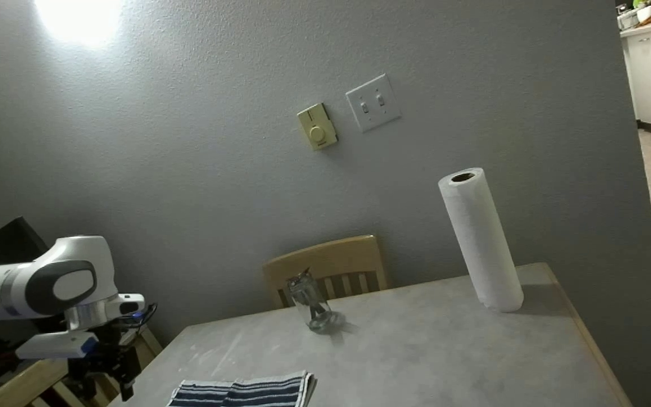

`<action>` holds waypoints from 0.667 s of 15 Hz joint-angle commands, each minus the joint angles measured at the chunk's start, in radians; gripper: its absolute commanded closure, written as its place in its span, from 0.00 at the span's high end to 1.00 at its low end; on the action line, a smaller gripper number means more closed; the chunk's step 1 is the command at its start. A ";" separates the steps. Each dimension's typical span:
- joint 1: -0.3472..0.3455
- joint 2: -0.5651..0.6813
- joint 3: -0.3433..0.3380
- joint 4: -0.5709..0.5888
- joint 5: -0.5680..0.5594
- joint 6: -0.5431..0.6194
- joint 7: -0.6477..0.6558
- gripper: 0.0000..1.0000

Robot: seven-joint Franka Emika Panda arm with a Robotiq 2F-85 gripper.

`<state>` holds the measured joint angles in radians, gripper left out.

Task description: Fold the towel

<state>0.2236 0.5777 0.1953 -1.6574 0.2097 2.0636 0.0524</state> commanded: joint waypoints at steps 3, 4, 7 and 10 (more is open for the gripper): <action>0.094 0.252 -0.030 0.308 -0.108 -0.236 0.137 1.00; 0.115 0.291 -0.035 0.361 -0.128 -0.291 0.159 1.00; 0.114 0.271 -0.025 0.310 -0.113 -0.257 0.152 1.00; 0.114 0.271 -0.025 0.311 -0.113 -0.252 0.152 1.00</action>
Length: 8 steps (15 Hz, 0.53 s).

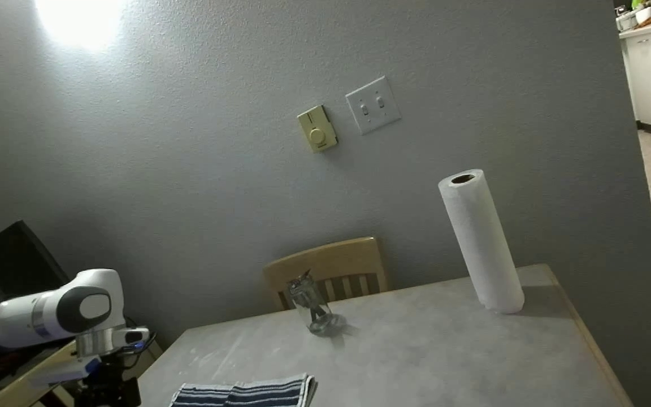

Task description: Fold the towel

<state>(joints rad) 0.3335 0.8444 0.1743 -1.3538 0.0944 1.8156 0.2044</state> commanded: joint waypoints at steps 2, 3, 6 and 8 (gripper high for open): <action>0.014 0.025 -0.014 0.031 -0.013 -0.008 0.013 1.00; 0.026 0.046 -0.022 0.054 -0.026 -0.008 0.022 1.00; 0.067 0.119 -0.049 0.139 -0.060 -0.039 0.092 1.00; 0.098 0.174 -0.064 0.212 -0.083 -0.087 0.142 1.00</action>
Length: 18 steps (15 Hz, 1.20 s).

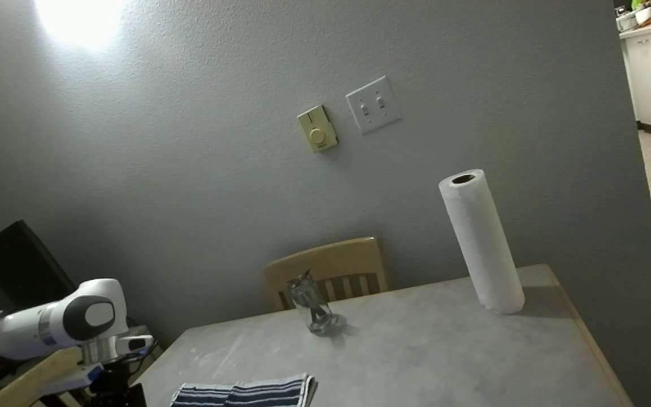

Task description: Fold the towel

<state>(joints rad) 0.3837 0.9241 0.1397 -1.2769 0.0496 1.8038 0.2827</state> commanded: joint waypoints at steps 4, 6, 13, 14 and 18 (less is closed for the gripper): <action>0.104 0.186 -0.063 0.282 -0.072 -0.188 0.171 1.00; 0.132 0.217 -0.087 0.341 -0.087 -0.242 0.250 1.00; 0.166 0.286 -0.148 0.451 -0.121 -0.253 0.445 1.00; 0.160 0.293 -0.150 0.450 -0.118 -0.215 0.449 1.00; 0.149 0.302 -0.153 0.440 -0.112 -0.127 0.445 1.00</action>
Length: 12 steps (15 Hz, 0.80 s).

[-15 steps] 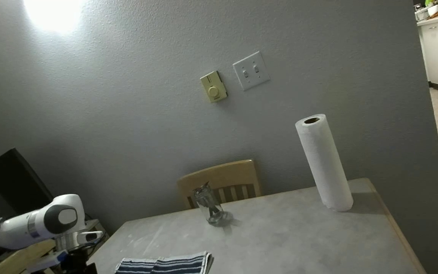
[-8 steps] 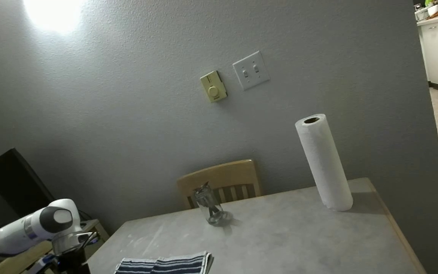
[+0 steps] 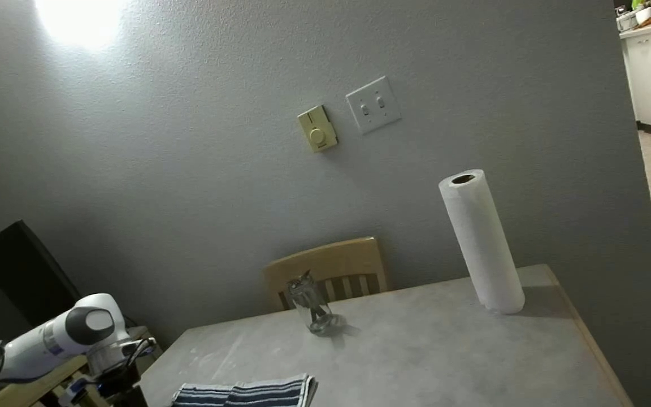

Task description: Fold the towel

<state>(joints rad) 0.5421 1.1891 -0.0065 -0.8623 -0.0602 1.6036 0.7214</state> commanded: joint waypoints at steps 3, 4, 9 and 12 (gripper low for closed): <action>-0.007 0.033 -0.010 0.022 -0.006 0.070 0.009 1.00; -0.004 0.028 -0.015 0.017 -0.011 0.059 0.013 1.00; 0.007 -0.005 -0.039 -0.030 -0.024 0.029 0.050 1.00; 0.013 -0.005 -0.046 -0.031 -0.028 0.010 0.070 1.00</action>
<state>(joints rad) 0.5472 1.1872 -0.0250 -0.8633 -0.0613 1.6175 0.7664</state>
